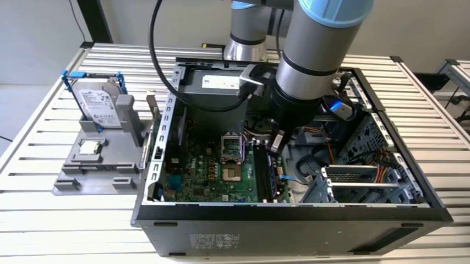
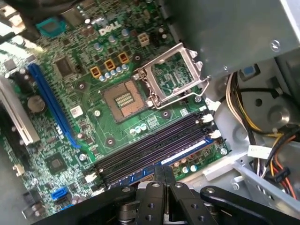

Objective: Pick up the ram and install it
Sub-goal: 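Press down the ram until it locks into place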

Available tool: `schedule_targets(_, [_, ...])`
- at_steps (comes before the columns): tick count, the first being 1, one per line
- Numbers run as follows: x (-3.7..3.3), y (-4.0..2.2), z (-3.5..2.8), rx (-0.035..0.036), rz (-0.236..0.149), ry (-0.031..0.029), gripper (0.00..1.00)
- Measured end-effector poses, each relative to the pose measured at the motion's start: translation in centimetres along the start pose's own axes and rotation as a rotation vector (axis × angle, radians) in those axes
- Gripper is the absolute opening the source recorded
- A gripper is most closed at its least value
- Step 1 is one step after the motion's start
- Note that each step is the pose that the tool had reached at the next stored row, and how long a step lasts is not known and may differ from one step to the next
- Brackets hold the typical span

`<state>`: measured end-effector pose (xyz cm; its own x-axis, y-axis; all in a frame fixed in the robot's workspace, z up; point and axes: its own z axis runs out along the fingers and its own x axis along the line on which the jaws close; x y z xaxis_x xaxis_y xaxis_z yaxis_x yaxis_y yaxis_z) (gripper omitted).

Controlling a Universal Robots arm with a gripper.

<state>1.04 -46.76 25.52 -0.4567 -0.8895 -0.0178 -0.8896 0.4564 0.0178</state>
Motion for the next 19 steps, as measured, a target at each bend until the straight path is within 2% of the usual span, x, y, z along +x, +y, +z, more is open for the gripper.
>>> schedule_targets(11, [0.0,0.0,0.0,-0.0037,-0.187,0.0025,0.0])
schedule_targets(19, [-0.01,-0.01,0.0,-0.0072,-0.304,0.0011,0.0])
